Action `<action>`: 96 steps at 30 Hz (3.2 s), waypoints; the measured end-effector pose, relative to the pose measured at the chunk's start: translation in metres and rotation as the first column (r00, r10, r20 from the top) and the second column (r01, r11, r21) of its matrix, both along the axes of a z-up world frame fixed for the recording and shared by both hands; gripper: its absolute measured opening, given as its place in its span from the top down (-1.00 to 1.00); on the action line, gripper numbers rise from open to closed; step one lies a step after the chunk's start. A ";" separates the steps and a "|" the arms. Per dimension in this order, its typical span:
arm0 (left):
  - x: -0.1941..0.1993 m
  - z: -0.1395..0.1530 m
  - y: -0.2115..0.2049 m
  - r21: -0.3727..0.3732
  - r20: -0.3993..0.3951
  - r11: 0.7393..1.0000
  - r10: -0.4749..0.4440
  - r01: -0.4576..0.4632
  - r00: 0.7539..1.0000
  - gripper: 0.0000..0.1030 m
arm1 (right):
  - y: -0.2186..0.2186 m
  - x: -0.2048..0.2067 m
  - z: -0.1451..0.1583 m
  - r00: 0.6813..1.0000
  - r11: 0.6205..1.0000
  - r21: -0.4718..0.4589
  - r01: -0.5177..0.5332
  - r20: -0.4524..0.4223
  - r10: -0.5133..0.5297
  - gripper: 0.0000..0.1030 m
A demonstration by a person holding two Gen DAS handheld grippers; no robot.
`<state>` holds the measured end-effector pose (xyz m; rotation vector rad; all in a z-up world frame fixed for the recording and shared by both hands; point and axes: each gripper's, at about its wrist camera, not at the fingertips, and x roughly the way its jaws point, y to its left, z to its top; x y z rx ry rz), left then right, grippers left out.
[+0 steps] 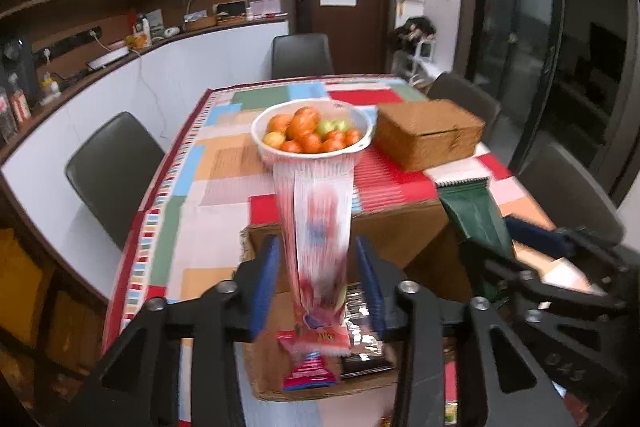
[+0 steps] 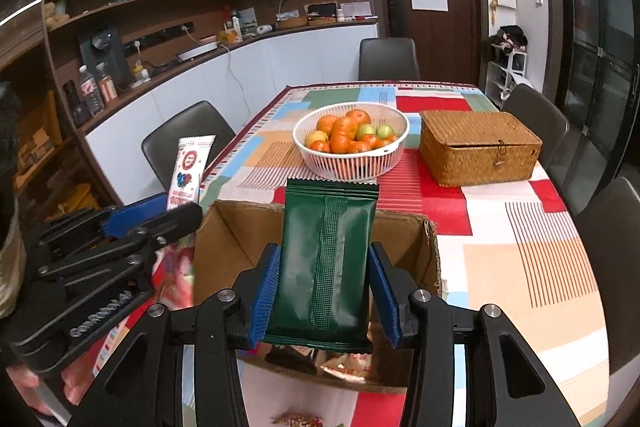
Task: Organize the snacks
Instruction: 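Open the left tool over the box while the right tool releases the green packet inside, then move both open tools back down to the remaining snacks, then grasp the red wrapped snack with the left tool while the right tool grasps the white pastry bag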
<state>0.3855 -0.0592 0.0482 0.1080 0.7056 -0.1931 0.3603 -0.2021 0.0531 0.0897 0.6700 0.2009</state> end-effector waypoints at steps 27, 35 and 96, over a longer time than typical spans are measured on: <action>-0.171 0.022 0.029 0.012 0.152 1.000 0.019 -0.021 0.988 -0.39 | -0.004 -0.144 0.009 0.990 0.999 -0.006 0.051 0.133 -0.049 -0.24; -0.210 -0.004 0.032 -0.014 0.096 0.999 0.040 -0.039 0.995 -0.39 | -0.001 -0.184 -0.006 0.992 0.999 -0.017 0.036 0.123 -0.033 -0.24; -0.137 -0.181 0.036 -0.016 -0.301 0.997 0.069 -0.078 0.951 -0.08 | 0.028 -0.147 -0.172 0.942 0.998 0.056 -0.042 -0.331 0.058 0.41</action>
